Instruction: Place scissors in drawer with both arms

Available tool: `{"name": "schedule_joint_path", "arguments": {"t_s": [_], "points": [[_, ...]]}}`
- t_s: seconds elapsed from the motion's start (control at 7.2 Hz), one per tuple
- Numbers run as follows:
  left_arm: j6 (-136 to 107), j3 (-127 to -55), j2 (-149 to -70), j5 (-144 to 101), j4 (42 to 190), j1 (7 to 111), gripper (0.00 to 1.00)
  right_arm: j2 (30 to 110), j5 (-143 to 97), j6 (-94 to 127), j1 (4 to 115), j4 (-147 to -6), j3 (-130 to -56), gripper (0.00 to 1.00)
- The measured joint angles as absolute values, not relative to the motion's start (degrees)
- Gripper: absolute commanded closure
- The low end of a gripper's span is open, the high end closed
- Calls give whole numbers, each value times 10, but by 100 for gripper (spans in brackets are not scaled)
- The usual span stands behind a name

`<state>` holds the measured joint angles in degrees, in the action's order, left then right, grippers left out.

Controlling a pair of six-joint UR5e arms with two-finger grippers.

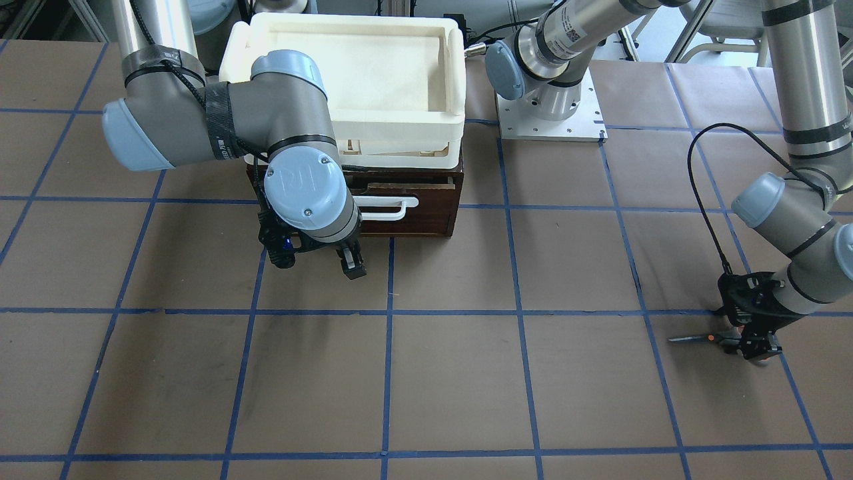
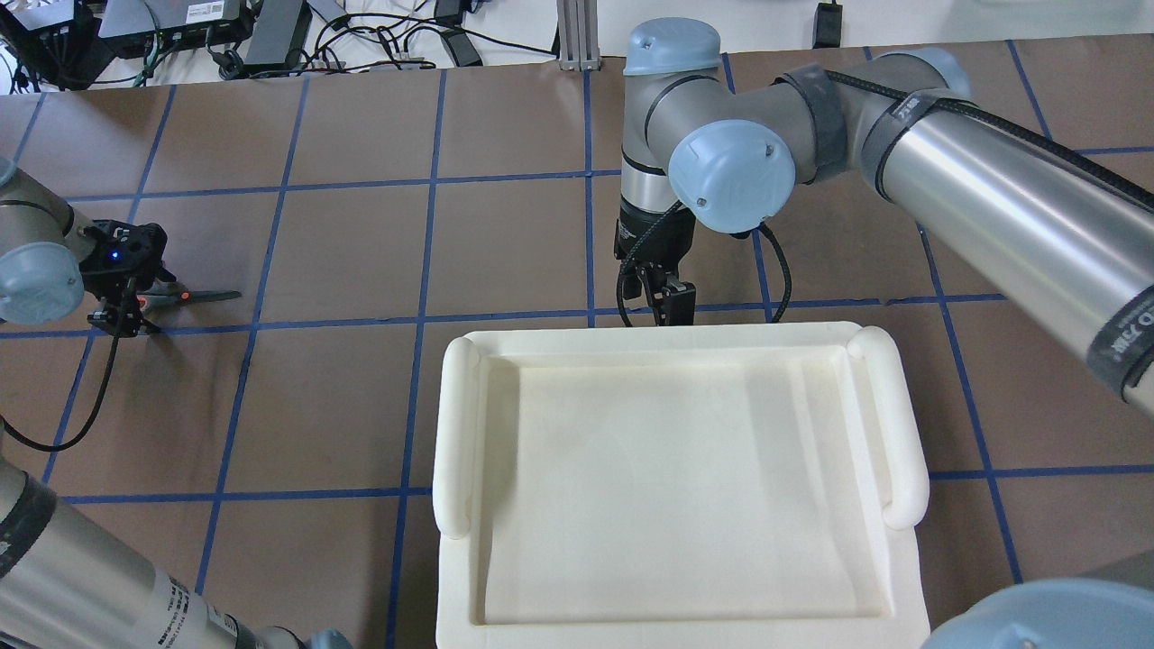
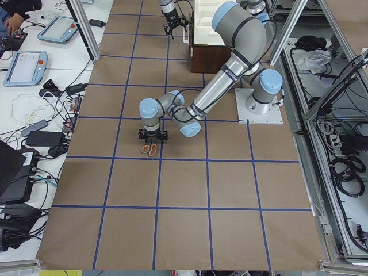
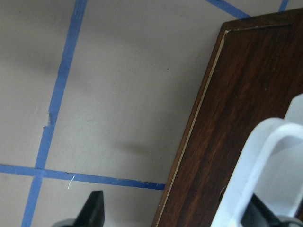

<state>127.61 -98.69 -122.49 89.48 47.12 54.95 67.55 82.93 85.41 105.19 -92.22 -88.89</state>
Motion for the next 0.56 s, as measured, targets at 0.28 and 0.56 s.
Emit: {"name": "schedule_joint_path", "arguments": {"t_s": [0.28, 0.56], "points": [[1289, -986, -1225, 894, 463, 549, 91, 675, 835, 849, 1052, -942, -889, 3], [1292, -986, -1225, 894, 460, 549, 96, 676, 840, 847, 1052, -965, -889, 3]]}}
